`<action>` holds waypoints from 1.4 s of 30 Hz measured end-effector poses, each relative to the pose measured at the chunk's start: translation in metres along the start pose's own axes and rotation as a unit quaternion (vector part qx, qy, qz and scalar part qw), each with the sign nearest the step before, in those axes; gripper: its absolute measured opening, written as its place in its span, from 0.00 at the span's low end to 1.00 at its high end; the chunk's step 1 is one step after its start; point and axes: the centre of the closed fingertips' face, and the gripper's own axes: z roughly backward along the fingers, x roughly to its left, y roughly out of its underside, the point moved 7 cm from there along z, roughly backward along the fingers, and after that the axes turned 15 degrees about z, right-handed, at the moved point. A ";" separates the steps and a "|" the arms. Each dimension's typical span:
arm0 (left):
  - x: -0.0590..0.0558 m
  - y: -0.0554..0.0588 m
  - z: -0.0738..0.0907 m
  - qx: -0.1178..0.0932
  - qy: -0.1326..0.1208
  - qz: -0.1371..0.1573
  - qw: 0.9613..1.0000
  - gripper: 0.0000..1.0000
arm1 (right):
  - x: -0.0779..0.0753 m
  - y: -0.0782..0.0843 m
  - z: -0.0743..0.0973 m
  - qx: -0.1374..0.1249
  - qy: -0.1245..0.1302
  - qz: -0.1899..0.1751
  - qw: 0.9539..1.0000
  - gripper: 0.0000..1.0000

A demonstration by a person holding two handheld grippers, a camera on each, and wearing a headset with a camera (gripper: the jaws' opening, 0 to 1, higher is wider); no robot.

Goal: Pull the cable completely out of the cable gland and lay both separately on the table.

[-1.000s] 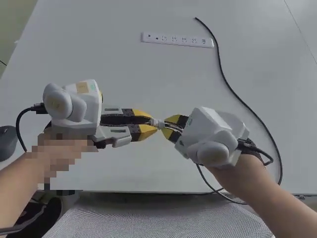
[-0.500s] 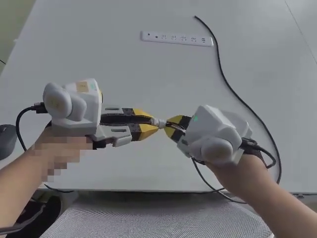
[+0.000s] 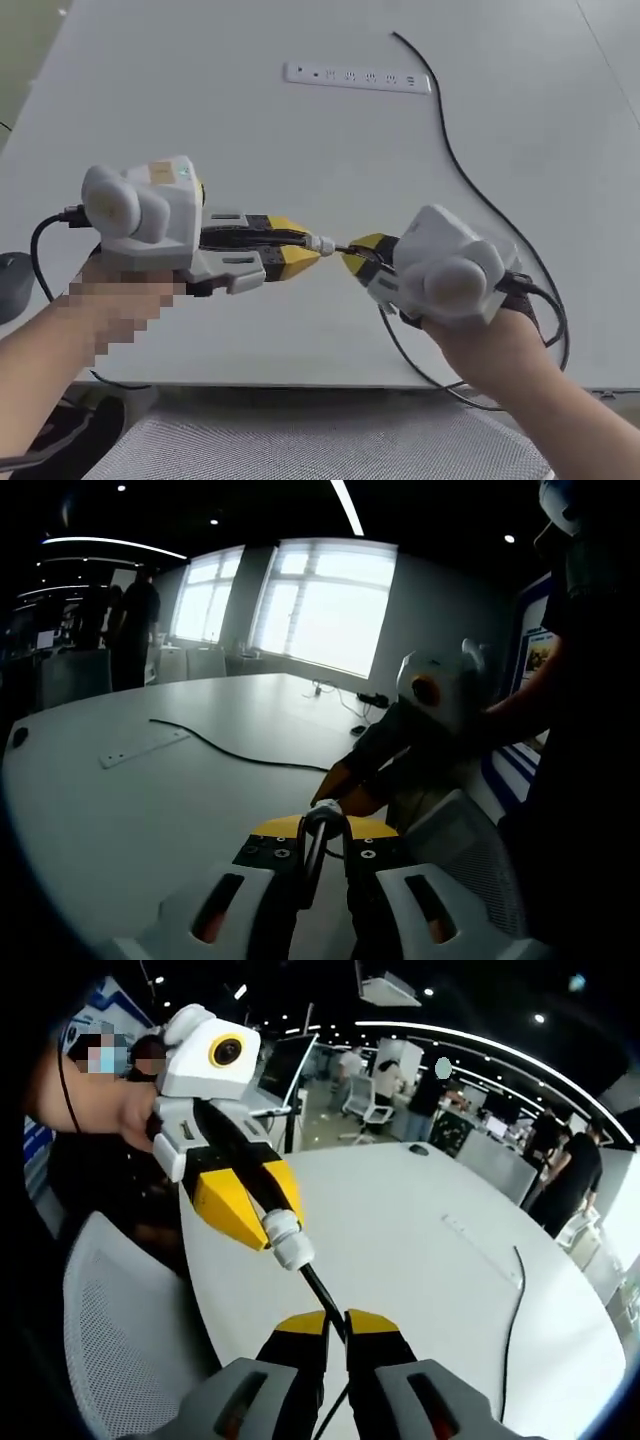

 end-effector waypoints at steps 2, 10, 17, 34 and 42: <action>0.000 0.000 0.001 -0.001 -0.001 0.001 1.000 0.15 | -0.001 0.006 -0.001 0.007 0.001 -0.014 1.000 0.01; 0.000 0.002 0.003 0.002 -0.006 0.000 1.000 0.15 | 0.001 0.037 -0.003 0.033 -0.003 -0.075 0.997 0.00; -0.002 0.006 -0.001 0.008 -0.005 0.000 1.000 0.15 | 0.003 0.051 -0.002 0.036 -0.010 -0.119 0.992 0.01; -0.002 0.002 -0.001 0.003 -0.003 0.006 1.000 0.15 | 0.006 0.048 -0.003 0.037 -0.019 -0.117 0.992 0.02; -0.005 0.002 -0.001 0.001 0.000 0.009 1.000 0.15 | 0.008 0.045 -0.001 0.038 -0.019 -0.085 0.995 0.08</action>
